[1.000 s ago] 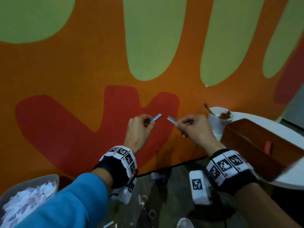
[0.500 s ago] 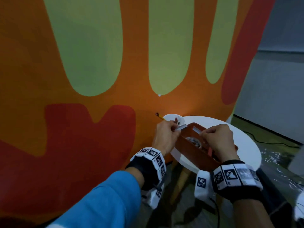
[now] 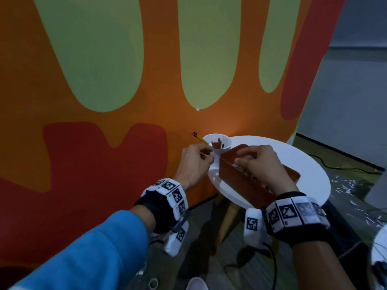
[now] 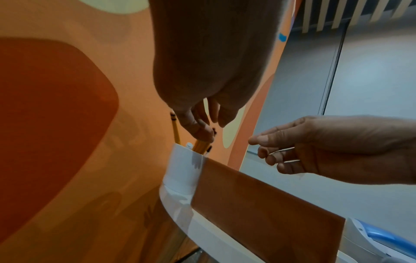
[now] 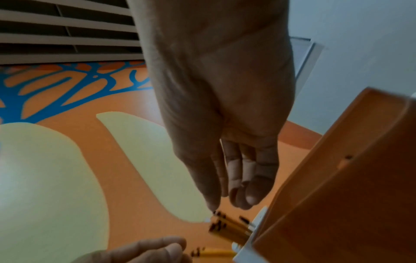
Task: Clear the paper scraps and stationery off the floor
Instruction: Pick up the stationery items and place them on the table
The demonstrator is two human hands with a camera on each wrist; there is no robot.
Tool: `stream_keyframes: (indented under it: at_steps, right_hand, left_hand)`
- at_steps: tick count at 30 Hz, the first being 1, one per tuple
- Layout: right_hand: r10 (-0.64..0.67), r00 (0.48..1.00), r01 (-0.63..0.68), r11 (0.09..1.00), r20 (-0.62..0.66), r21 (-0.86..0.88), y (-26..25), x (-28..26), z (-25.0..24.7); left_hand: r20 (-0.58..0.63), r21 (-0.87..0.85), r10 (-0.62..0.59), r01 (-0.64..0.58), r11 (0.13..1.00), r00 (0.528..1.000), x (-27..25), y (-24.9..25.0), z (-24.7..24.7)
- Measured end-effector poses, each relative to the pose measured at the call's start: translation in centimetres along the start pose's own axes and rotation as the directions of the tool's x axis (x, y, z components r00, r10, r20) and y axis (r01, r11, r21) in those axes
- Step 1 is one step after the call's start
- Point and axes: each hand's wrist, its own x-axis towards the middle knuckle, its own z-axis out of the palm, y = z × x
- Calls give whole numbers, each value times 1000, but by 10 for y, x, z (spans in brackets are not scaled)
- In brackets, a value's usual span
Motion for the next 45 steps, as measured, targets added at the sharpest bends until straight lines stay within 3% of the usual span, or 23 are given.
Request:
stream_keyframes:
  at_steps: [4, 7, 11, 16, 20, 24, 27, 31, 34, 36, 41, 45]
  right_hand:
    - [-96, 972, 80, 994, 214, 81, -25, -11, 36]
    - [-136, 922, 120, 991, 364, 66, -43, -16, 78]
    - [-147, 836, 123, 989, 528, 79, -59, -30, 160]
    - [-67, 736, 33, 997, 673, 63, -42, -62, 281]
    - [60, 589, -4, 997, 806, -71, 1, -98, 380]
    - [216, 444, -9, 971, 870, -237, 62, -131, 459]
    - [271, 428, -69, 961, 862, -267, 105, -156, 501]
    - [280, 366, 65, 944, 888, -324, 138, -192, 541]
    - [314, 399, 119, 914, 861, -389, 155, -217, 570]
    - [311, 417, 187, 890, 854, -415, 166, -229, 585]
    - [206, 417, 395, 836, 885, -381, 174, -247, 604]
    - [160, 439, 483, 788, 884, -382, 179, -257, 611]
  left_hand:
    - [65, 23, -5, 3, 1000, 998, -31, -19, -65]
    - [130, 70, -103, 95, 993, 986, -60, -53, -114]
    - [121, 148, -225, 207, 967, 967, -91, -106, -171]
    - [131, 183, -367, 341, 922, 921, -143, -190, -209]
    - [154, 206, -516, 484, 851, 842, -206, -282, -211]
    - [205, 226, -682, 644, 731, 702, -275, -370, -194]
    - [200, 280, -761, 708, 648, 617, -317, -415, -177]
    - [173, 331, -823, 755, 566, 541, -352, -458, -154]
    - [128, 376, -864, 782, 497, 488, -376, -502, -135]
    - [104, 422, -866, 767, 484, 489, -381, -511, -126]
    - [87, 499, -801, 670, 549, 592, -384, -507, -109]
    - [65, 545, -772, 625, 558, 632, -388, -518, -100]
